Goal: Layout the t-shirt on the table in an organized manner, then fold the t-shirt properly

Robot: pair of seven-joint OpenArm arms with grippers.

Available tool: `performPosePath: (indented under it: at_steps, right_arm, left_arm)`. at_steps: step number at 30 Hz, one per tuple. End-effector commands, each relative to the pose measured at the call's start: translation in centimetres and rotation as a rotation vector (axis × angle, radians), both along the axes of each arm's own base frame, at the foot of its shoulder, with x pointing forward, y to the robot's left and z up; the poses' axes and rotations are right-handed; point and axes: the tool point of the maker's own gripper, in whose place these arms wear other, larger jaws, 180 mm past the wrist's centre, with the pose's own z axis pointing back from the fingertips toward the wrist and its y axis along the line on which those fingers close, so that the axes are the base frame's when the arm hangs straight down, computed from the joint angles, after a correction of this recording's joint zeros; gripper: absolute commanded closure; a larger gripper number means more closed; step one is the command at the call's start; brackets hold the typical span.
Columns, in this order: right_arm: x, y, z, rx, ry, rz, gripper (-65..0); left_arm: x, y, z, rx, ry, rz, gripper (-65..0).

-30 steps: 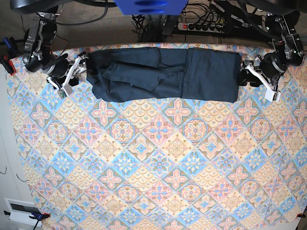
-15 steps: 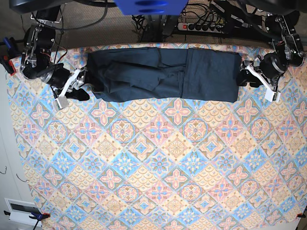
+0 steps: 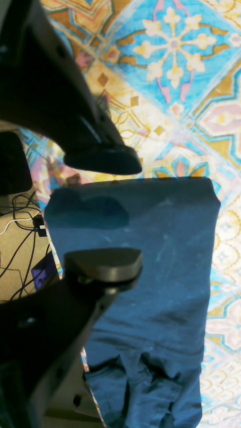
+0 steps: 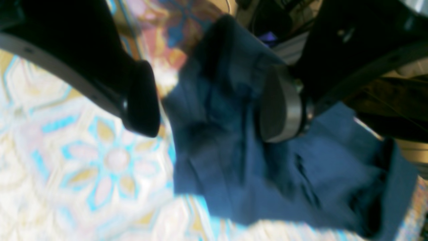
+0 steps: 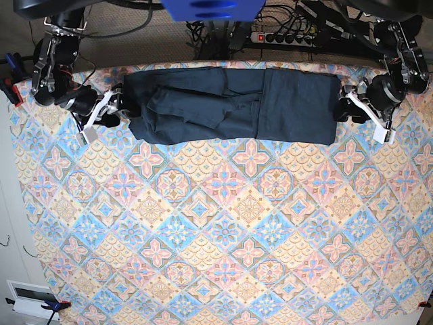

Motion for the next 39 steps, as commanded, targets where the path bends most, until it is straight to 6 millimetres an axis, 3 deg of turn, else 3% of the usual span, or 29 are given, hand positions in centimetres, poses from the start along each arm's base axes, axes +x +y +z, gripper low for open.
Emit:
performPosePath:
  at_steps: [1, 18, 25, 28, 34, 36, 39]
  right_arm:
    - [0.7, -0.1, 0.6, 0.003, -0.032, -0.007, -45.3]
    - [-1.1, 3.4, -2.7, -0.063, 0.059, 0.100, -45.3]
    - [-1.7, 5.1, -3.0, -0.050, 0.073, 0.157, -44.6]
    - [-1.8, 5.1, -3.1, -0.050, 0.075, 0.158, -35.2]
    - [-1.4, 4.8, -2.9, -0.054, 0.064, 0.146, 0.0]
    - [-1.0, 3.9, -2.7, -0.061, 0.056, 0.117, 0.0]
    - [-0.1, 0.4, -1.9, -0.087, 0.030, 0.005, -0.2]
  left_arm:
    - [0.6, 0.3, 1.0, 0.008, -0.037, -0.006, -34.4]
    - [0.6, 0.3, 1.0, 0.008, -0.037, -0.006, -34.4]
    - [0.6, 0.3, 1.0, 0.007, -0.038, -0.006, -34.4]
    - [0.6, 0.3, 1.0, 0.007, -0.038, -0.006, -34.4]
    - [0.6, 0.2, 1.0, 0.005, -0.038, -0.006, -33.7]
    - [0.7, 0.3, 1.1, 0.006, -0.040, -0.005, -31.7]
    - [1.1, 0.3, 1.3, 0.006, -0.053, -0.003, -28.5]
